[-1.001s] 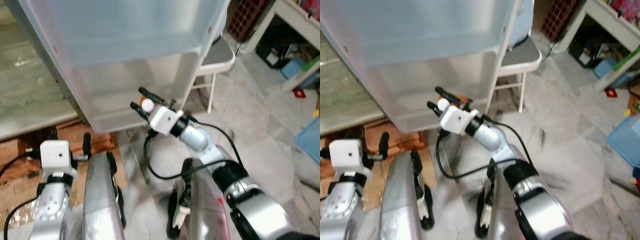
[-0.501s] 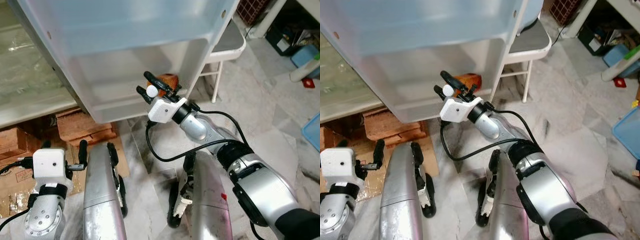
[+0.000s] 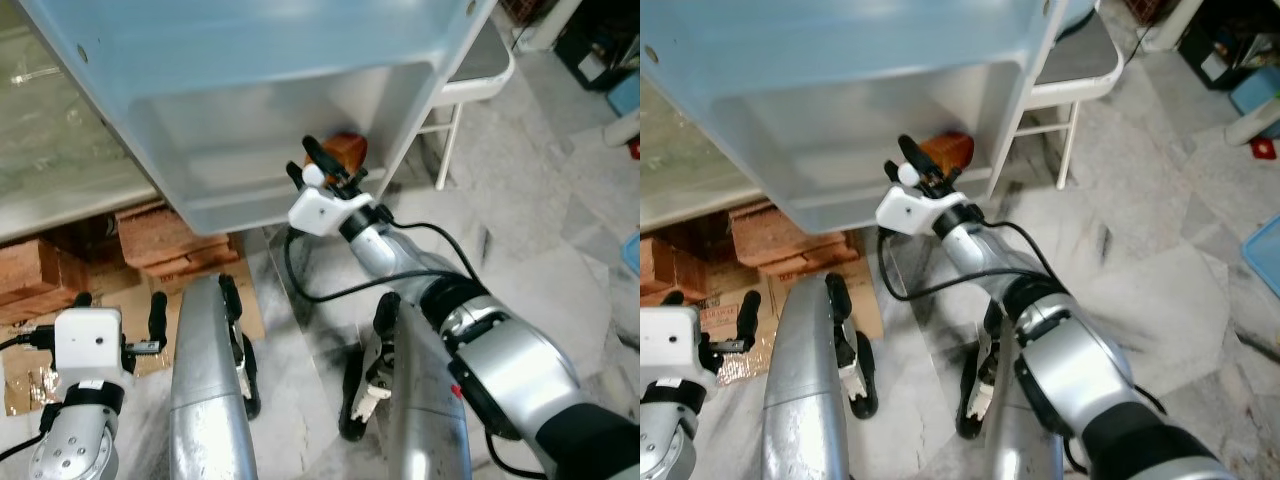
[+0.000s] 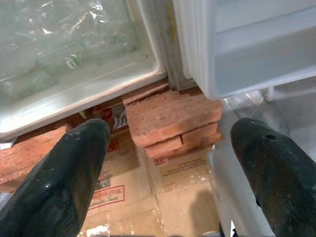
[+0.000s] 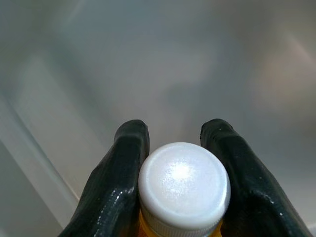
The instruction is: Restocking fridge
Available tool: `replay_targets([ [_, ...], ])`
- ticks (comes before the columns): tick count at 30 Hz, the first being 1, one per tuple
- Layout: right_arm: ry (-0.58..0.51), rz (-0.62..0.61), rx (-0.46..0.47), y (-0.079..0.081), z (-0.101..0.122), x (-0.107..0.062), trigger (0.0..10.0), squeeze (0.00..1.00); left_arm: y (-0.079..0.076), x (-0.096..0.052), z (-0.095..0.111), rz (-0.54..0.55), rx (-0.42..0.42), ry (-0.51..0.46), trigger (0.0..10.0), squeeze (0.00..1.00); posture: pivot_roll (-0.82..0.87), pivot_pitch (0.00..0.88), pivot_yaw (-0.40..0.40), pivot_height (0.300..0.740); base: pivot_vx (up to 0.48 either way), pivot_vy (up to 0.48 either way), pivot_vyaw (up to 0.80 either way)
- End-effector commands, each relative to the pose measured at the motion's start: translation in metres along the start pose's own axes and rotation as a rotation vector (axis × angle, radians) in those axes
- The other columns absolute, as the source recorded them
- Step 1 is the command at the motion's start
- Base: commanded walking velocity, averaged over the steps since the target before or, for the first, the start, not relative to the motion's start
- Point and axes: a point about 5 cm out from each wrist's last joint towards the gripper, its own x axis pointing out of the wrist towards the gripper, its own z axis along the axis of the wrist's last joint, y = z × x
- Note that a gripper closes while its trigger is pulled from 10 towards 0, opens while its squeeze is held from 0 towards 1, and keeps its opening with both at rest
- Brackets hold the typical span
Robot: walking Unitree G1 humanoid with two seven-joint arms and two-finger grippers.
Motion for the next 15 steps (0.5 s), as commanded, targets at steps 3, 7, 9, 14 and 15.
replay_targets([
  [3, 0.138, 0.005, -0.019, 0.005, -0.019, -0.01, 10.0, 0.0, 0.005, -0.006, -0.004, 0.004, 0.019, 0.04, 10.0, 0.0, 0.34, 0.455, -0.054, 0.526, 0.0, 0.0, 0.0],
  [7, 0.207, -0.048, -0.06, -0.008, -0.031, -0.011, 10.0, 0.0, 0.004, -0.005, -0.004, 0.004, 0.025, 0.046, 10.0, 0.0, 0.33, 0.461, -0.054, 0.526, 0.0, 0.0, 0.0],
  [9, 0.235, -0.059, -0.08, -0.014, -0.036, -0.012, 10.0, 0.0, 0.004, -0.005, -0.004, 0.003, 0.025, 0.05, 10.0, 0.0, 0.33, 0.46, -0.057, 0.526, 0.0, 0.0, 0.0],
  [14, 0.308, -0.104, -0.094, -0.03, -0.048, -0.016, 10.0, 0.0, 0.003, -0.005, -0.005, 0.01, 0.026, 0.057, 10.0, 0.0, 0.33, 0.461, -0.062, 0.526, 0.0, 0.0, 0.0],
  [15, 0.33, -0.116, -0.093, -0.034, -0.051, -0.016, 10.0, 0.0, 0.004, -0.005, -0.006, 0.013, 0.027, 0.059, 10.0, 0.0, 0.33, 0.461, -0.062, 0.526, 0.0, 0.0, 0.0],
])
